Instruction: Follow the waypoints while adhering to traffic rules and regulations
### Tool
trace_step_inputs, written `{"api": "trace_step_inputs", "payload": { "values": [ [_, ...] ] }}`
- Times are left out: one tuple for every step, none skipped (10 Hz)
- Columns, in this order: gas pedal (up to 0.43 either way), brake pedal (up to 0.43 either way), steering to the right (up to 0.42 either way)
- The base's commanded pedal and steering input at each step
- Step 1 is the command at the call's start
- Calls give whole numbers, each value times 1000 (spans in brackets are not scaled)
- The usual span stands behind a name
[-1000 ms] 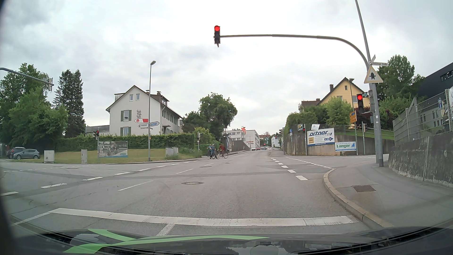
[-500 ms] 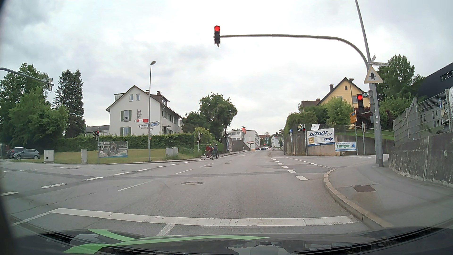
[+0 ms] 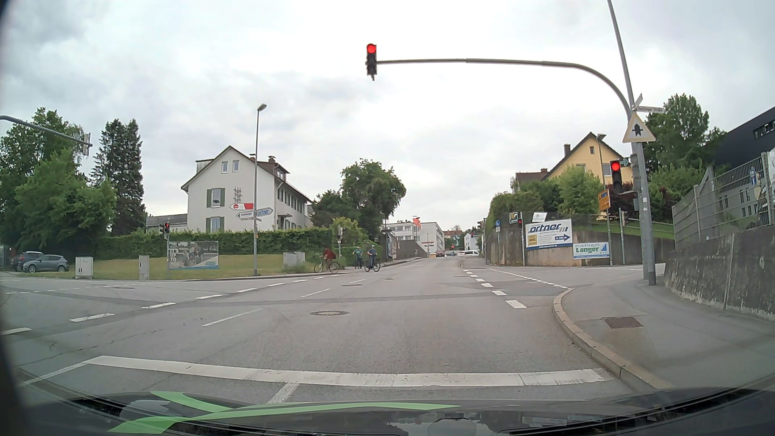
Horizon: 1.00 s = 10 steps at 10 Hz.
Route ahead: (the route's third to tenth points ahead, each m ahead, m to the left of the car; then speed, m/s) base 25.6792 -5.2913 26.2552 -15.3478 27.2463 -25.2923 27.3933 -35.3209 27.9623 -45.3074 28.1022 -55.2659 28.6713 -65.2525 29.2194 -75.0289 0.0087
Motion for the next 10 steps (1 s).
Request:
{"api": "trace_step_inputs", "payload": {
  "values": [
    [0, 152, 11],
    [0, 152, 11],
    [0, 146, 11],
    [0, 122, 11],
    [0, 91, 11],
    [0, 24, 11],
    [0, 0, 11],
    [28, 0, 12],
    [39, 0, 14],
    [47, 0, 15]
  ]
}}
